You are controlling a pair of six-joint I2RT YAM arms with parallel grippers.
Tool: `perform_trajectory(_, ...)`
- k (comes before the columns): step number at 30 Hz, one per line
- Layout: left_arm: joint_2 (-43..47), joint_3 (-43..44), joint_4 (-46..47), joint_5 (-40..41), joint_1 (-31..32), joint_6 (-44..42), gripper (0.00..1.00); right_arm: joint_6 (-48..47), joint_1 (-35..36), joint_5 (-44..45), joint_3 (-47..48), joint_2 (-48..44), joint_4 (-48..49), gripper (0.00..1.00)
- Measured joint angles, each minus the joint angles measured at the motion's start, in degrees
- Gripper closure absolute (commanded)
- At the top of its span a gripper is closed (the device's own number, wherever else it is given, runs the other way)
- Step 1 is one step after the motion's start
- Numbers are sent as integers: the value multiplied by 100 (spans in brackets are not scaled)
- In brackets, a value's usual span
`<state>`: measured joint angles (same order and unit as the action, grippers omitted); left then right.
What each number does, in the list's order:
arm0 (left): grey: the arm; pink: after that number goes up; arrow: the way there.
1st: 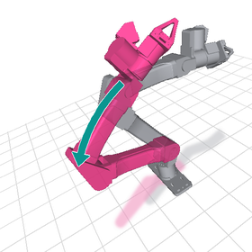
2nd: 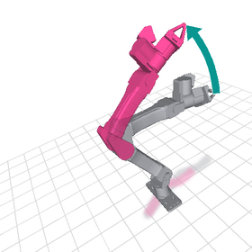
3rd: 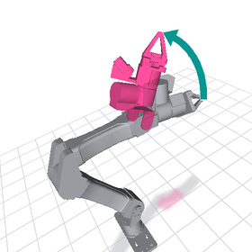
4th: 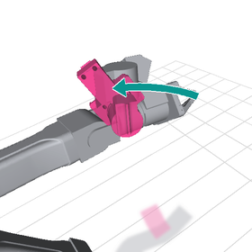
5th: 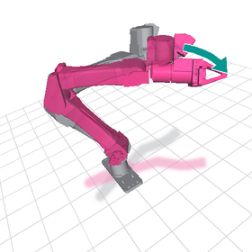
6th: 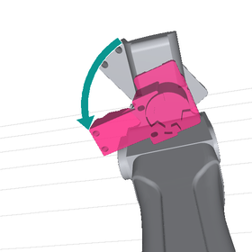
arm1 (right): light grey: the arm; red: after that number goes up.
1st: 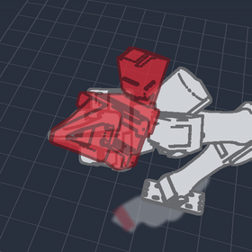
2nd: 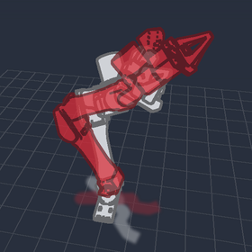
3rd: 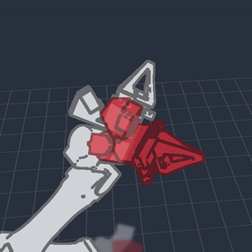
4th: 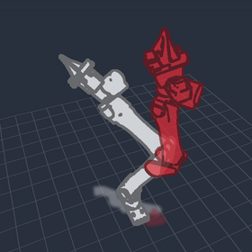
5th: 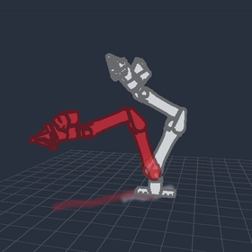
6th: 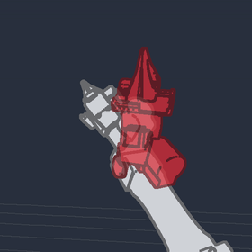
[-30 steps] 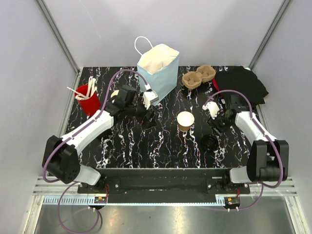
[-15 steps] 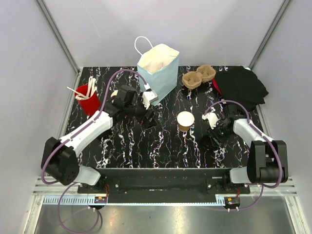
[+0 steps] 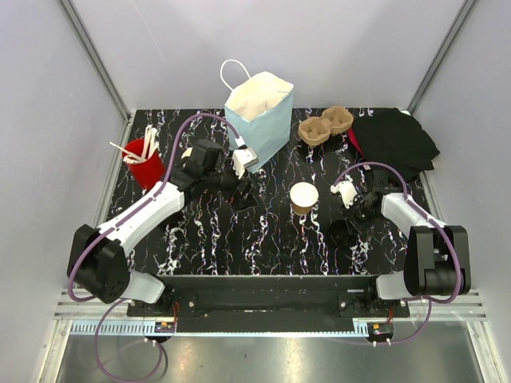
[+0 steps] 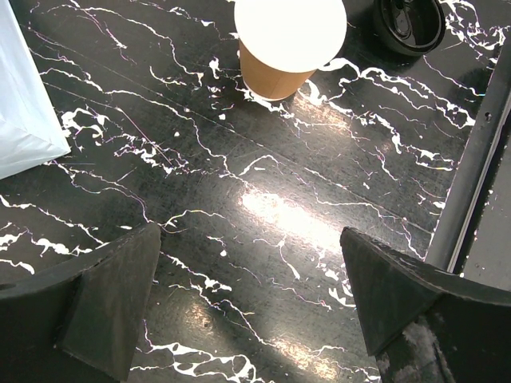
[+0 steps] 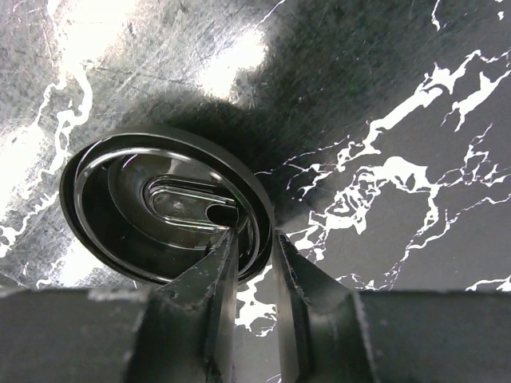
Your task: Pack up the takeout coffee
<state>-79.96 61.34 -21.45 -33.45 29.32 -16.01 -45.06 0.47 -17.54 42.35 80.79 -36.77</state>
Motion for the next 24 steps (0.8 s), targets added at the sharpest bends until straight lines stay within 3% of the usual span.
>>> perform_trajectory(10, -2, 0, 15, -96, -74, 4, 1, -195, 0, 7, 334, 192, 15, 76)
perform_trajectory(20, -2, 0, 17, -133, -105, 31, 1, -1207, 0, 28, 1185, 509, 72, 74)
perform_trajectory(24, 0, 0, 20, -144, -120, 46, 1, -1377, 0, -17, 1475, 726, 219, 60)
